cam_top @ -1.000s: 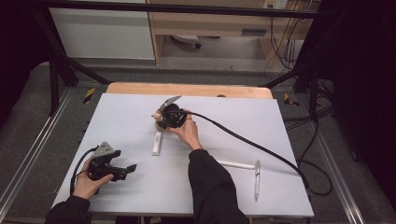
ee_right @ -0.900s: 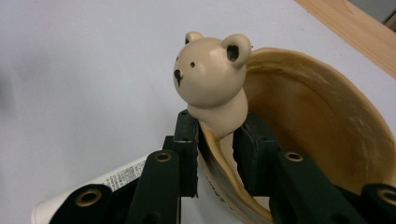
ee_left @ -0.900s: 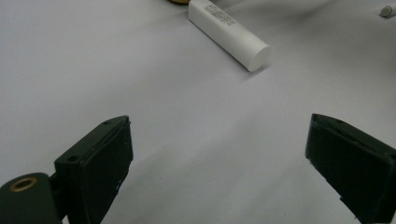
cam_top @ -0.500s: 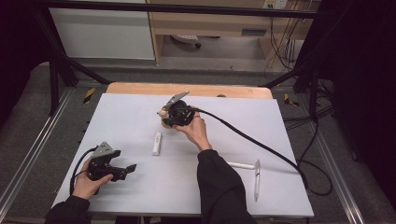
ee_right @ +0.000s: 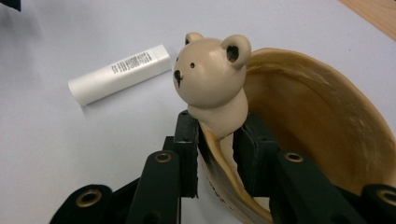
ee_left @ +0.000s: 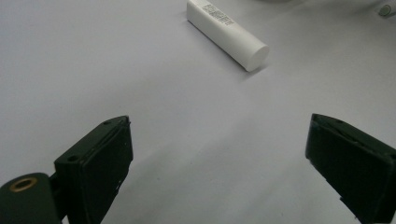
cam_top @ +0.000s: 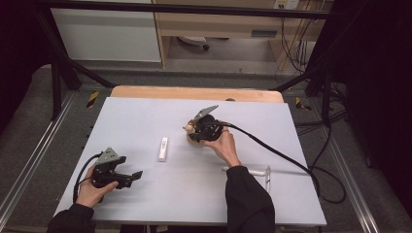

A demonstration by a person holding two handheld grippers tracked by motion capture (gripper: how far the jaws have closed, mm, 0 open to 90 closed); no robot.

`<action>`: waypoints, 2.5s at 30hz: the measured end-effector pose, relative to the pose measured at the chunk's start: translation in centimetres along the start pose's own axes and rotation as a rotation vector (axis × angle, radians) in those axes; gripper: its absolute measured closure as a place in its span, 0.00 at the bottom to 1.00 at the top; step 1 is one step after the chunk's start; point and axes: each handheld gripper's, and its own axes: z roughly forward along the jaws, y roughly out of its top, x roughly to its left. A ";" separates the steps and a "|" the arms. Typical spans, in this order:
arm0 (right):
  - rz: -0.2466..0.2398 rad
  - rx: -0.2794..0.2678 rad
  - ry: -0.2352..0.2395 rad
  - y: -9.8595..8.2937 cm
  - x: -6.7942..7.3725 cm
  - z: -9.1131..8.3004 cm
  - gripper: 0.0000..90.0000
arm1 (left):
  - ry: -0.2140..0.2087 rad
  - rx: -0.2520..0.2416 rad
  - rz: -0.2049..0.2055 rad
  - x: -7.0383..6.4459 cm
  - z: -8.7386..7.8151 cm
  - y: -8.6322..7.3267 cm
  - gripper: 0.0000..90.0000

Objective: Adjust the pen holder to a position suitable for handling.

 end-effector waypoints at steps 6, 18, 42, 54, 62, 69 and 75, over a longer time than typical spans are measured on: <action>0.021 0.006 0.013 -0.8 -0.1 -0.5 0.79 | 0.000 0.004 0.005 -0.1 0.0 0.0 0.08; 0.020 0.003 0.050 -1.1 0.5 0.0 0.79 | -0.001 0.004 0.007 -0.1 0.0 0.0 0.08; 0.032 -0.063 0.015 -0.7 1.2 -2.6 0.33 | 0.002 0.016 0.010 -0.2 0.1 0.0 0.08; 0.106 -0.078 -0.009 -2.2 2.4 -6.5 0.05 | 0.010 0.031 -0.001 -0.3 0.3 0.2 0.06; 0.163 -0.080 -0.031 -6.1 2.4 -7.9 0.01 | 0.010 0.031 -0.004 -0.5 0.4 0.3 0.06; 0.201 -0.087 -0.049 -9.5 2.0 -8.4 0.01 | 0.009 0.042 0.000 -0.9 0.6 0.5 0.07; 0.223 -0.094 -0.069 -13.0 1.5 -9.6 0.01 | 0.007 0.040 -0.011 -1.1 0.7 0.9 0.07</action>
